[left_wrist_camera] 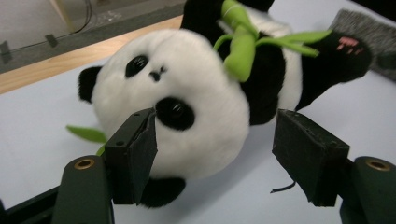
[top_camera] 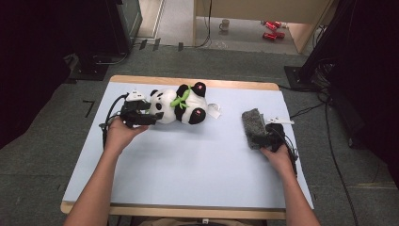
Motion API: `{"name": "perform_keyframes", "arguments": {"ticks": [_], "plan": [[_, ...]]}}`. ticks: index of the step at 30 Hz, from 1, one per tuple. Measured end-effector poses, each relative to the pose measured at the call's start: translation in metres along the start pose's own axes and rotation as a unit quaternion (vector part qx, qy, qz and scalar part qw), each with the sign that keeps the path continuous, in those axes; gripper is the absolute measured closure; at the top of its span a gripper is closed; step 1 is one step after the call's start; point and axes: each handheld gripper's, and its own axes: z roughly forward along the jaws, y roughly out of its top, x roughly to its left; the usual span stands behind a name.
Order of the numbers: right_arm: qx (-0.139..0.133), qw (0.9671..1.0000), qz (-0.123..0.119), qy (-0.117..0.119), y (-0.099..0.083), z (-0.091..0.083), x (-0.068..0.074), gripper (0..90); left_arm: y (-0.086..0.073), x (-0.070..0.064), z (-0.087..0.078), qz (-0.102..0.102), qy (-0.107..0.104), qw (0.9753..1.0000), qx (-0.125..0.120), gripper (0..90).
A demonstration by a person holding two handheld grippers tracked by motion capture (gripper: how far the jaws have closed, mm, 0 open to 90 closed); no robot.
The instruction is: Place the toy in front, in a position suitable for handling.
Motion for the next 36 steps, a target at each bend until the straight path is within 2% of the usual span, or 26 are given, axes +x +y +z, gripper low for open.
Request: {"name": "perform_keyframes", "arguments": {"ticks": [4,8,12,16,19,25,32,36], "plan": [[0.000,1.0000,0.001,0.001,0.000,0.000,0.000,13.4,0.014,-0.006,0.006,0.015,-0.002,0.9999,-0.004,30.8],[-0.001,1.0000,0.002,0.002,0.000,0.000,0.000,13.4,0.023,-0.009,0.014,0.012,-0.014,0.9998,0.003,31.8],[-0.002,1.0000,0.005,0.005,0.000,0.000,-0.001,13.4,0.030,-0.014,0.022,0.018,-0.022,0.9996,0.003,32.8],[-0.001,1.0000,0.001,0.002,0.000,0.000,0.000,13.3,0.037,-0.016,0.029,0.019,-0.030,0.9994,-0.006,32.8],[-0.003,1.0000,0.007,0.006,0.000,-0.001,-0.002,13.3,0.039,-0.016,0.034,0.015,-0.034,0.9993,-0.012,33.1],[-0.007,0.9998,0.017,0.012,-0.001,-0.002,-0.004,13.4,0.040,-0.021,0.051,0.019,-0.045,0.9988,-0.001,32.0],[-0.007,0.9998,0.017,0.008,-0.002,-0.002,-0.003,13.3,0.035,-0.029,0.070,0.037,-0.041,0.9984,0.015,30.6],[-0.008,0.9997,0.022,0.009,-0.002,-0.003,-0.004,13.3,0.030,-0.032,0.074,0.047,-0.018,0.9987,0.003,33.7]]}}
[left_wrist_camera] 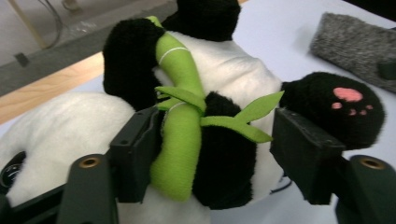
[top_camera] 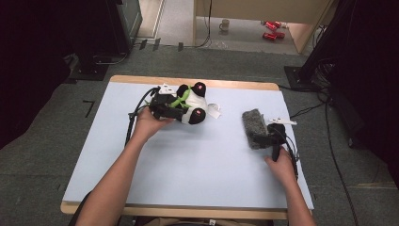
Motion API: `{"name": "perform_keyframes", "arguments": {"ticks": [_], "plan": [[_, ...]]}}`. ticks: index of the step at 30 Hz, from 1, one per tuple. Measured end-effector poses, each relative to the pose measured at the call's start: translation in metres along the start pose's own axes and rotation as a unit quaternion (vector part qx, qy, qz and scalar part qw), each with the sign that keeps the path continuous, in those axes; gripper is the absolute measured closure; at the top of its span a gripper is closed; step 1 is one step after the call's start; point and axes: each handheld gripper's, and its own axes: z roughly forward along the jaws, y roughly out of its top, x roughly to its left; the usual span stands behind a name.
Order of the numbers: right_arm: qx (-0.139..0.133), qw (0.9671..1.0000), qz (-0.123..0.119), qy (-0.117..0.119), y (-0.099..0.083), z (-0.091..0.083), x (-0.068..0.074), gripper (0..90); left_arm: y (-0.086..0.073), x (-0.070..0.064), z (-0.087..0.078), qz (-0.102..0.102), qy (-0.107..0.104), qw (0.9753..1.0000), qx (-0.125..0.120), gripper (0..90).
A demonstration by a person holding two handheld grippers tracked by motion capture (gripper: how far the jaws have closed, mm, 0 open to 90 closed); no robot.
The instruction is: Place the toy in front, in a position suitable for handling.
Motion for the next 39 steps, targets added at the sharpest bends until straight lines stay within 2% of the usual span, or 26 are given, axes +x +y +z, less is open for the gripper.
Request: {"name": "perform_keyframes", "arguments": {"ticks": [3,6,11,14,17,19,21,27,30,36,39], "plan": [[0.001,1.0000,-0.002,-0.001,0.000,0.000,0.000,13.3,-0.001,0.001,0.002,0.002,0.007,1.0000,0.000,39.8],[0.001,1.0000,-0.003,-0.002,0.000,0.000,0.000,13.2,-0.002,0.004,0.003,-0.017,-0.001,0.9998,-0.003,44.7],[0.002,1.0000,-0.004,-0.003,0.000,0.000,0.001,13.0,-0.005,0.008,0.007,-0.021,-0.006,0.9998,-0.004,51.8],[0.003,1.0000,-0.006,-0.004,0.000,0.001,0.001,13.0,-0.005,0.009,0.008,-0.040,-0.009,0.9992,0.000,55.0],[0.003,1.0000,-0.006,-0.004,0.000,0.001,0.001,13.0,-0.005,0.007,0.005,-0.043,-0.002,0.9991,0.001,58.1],[0.003,1.0000,-0.006,-0.004,0.000,0.001,0.001,12.9,-0.005,0.006,0.003,-0.060,-0.002,0.9982,-0.005,61.7],[0.003,1.0000,-0.006,-0.004,0.000,0.001,0.001,12.9,-0.004,0.006,0.001,-0.075,-0.006,0.9971,-0.002,63.8],[0.004,0.9999,-0.008,-0.005,0.000,0.001,0.001,12.7,0.001,-0.002,-0.011,-0.070,0.007,0.9974,0.010,66.8],[0.005,0.9999,-0.010,-0.007,0.000,0.001,0.002,12.6,0.002,-0.005,-0.021,-0.094,-0.004,0.9955,0.012,66.9],[0.004,0.9999,-0.009,-0.006,0.000,0.001,0.002,12.7,-0.003,-0.017,-0.040,-0.121,-0.019,0.9924,0.009,66.7],[0.006,0.9999,-0.010,-0.008,0.001,0.001,0.002,12.5,-0.007,-0.028,-0.046,-0.119,-0.016,0.9927,0.015,66.7]]}}
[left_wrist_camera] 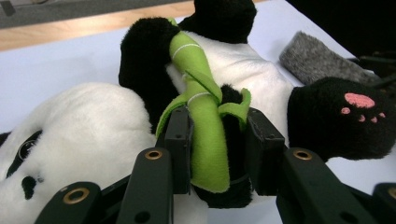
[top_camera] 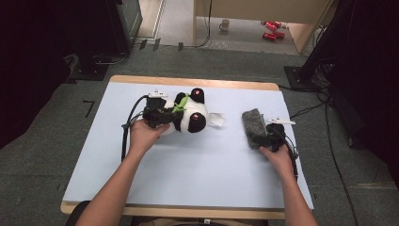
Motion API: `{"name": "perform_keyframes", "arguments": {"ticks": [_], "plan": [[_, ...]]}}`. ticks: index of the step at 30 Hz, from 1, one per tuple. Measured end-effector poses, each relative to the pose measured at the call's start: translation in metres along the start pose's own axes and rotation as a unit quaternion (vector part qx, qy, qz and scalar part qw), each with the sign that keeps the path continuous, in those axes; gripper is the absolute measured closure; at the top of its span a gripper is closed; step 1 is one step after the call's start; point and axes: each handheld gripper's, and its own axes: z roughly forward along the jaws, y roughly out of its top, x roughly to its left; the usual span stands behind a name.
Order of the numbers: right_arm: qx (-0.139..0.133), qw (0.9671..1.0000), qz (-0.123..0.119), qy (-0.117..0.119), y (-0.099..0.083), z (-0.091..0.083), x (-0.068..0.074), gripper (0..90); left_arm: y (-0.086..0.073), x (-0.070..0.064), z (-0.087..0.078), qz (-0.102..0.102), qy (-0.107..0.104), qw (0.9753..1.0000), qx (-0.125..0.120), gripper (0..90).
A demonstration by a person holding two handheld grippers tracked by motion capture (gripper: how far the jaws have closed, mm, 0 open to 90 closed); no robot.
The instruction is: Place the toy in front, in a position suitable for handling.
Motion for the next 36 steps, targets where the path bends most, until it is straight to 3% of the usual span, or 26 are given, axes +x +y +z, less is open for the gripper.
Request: {"name": "perform_keyframes", "arguments": {"ticks": [10,18,20,24,31,36], "plan": [[0.002,1.0000,-0.006,-0.004,0.000,0.001,0.001,12.4,-0.027,-0.034,-0.018,0.000,-0.006,0.9999,0.013,66.3],[0.004,1.0000,-0.003,-0.007,0.001,0.001,0.002,12.8,-0.046,-0.057,-0.019,0.007,-0.004,0.9998,0.020,65.9],[0.007,1.0000,0.001,-0.006,0.002,0.000,0.002,13.6,-0.049,-0.059,-0.021,-0.007,-0.015,0.9996,0.021,65.8],[0.016,0.9998,0.014,-0.003,0.004,-0.004,0.000,14.5,-0.054,-0.060,-0.022,-0.010,-0.018,0.9997,0.013,65.3],[0.004,0.9998,0.018,0.000,0.016,-0.013,-0.001,15.7,-0.056,-0.061,-0.021,0.012,-0.019,0.9997,0.011,57.7],[-0.008,0.9997,0.023,-0.001,0.019,-0.005,-0.004,21.1,-0.056,-0.060,-0.023,0.032,-0.020,0.9993,0.006,49.0]]}}
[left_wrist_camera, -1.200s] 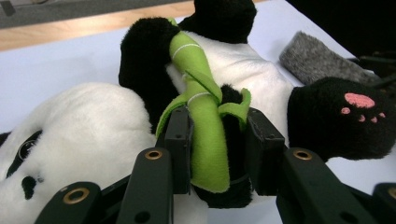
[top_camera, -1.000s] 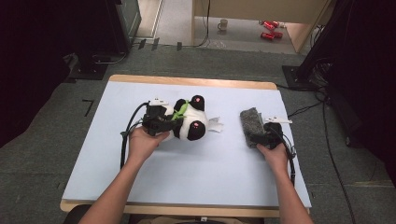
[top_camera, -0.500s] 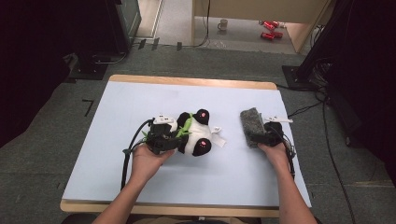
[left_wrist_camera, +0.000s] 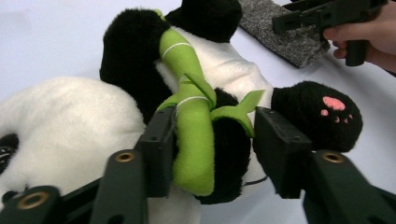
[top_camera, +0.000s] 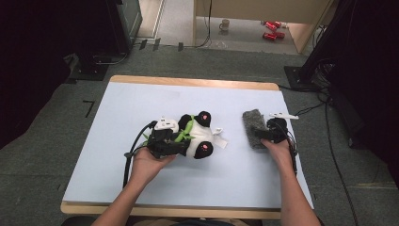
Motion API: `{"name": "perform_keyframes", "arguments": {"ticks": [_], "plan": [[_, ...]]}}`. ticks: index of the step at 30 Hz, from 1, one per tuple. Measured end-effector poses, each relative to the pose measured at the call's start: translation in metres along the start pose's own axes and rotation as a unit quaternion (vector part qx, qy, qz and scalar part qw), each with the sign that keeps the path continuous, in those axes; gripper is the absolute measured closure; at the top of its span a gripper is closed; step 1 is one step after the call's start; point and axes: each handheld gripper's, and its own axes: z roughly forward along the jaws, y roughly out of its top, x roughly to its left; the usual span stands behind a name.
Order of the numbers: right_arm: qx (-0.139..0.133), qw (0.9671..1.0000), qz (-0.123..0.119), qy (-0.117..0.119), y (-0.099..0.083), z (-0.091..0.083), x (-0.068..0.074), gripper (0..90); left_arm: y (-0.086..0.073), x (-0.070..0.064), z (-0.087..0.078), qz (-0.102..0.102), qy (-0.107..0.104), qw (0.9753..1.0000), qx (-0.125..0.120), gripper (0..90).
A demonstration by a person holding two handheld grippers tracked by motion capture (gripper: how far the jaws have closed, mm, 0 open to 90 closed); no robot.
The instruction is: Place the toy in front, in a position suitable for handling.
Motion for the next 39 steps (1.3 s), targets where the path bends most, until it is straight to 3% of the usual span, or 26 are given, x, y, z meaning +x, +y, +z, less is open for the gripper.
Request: {"name": "perform_keyframes", "arguments": {"ticks": [4,9,14,22,25,29,33,35,39], "plan": [[0.003,0.9999,0.014,0.005,-0.001,0.006,-0.007,24.8,0.000,0.002,-0.004,0.003,-0.020,0.9998,-0.007,39.1],[0.014,0.9995,0.026,0.014,-0.002,0.007,-0.010,28.8,0.006,0.001,-0.012,0.006,-0.032,0.9993,-0.015,34.4],[0.024,0.9995,0.020,0.009,-0.003,0.007,-0.010,35.1,0.011,0.002,-0.021,0.013,-0.030,0.9992,-0.024,31.0],[0.036,0.9989,0.009,0.027,-0.003,0.006,-0.002,62.0,0.010,0.022,-0.035,-0.005,-0.024,0.9988,-0.043,29.8],[0.037,0.9982,0.018,0.044,-0.003,0.006,-0.002,73.5,0.010,0.032,-0.040,-0.010,-0.020,0.9984,-0.051,29.5],[0.040,0.9976,0.032,0.047,-0.001,0.006,-0.004,76.3,0.008,0.043,-0.045,-0.007,-0.010,0.9980,-0.061,29.2],[0.074,0.9925,0.086,0.047,0.008,0.004,-0.005,76.9,0.006,0.051,-0.048,0.003,-0.002,0.9981,-0.062,28.7],[0.075,0.9925,0.084,0.047,0.009,0.003,-0.004,76.9,0.005,0.055,-0.050,0.012,0.004,0.9978,-0.065,28.8],[0.077,0.9929,0.080,0.044,0.016,-0.001,-0.002,76.9,0.004,0.066,-0.050,0.002,0.001,0.9978,-0.067,28.7]]}}
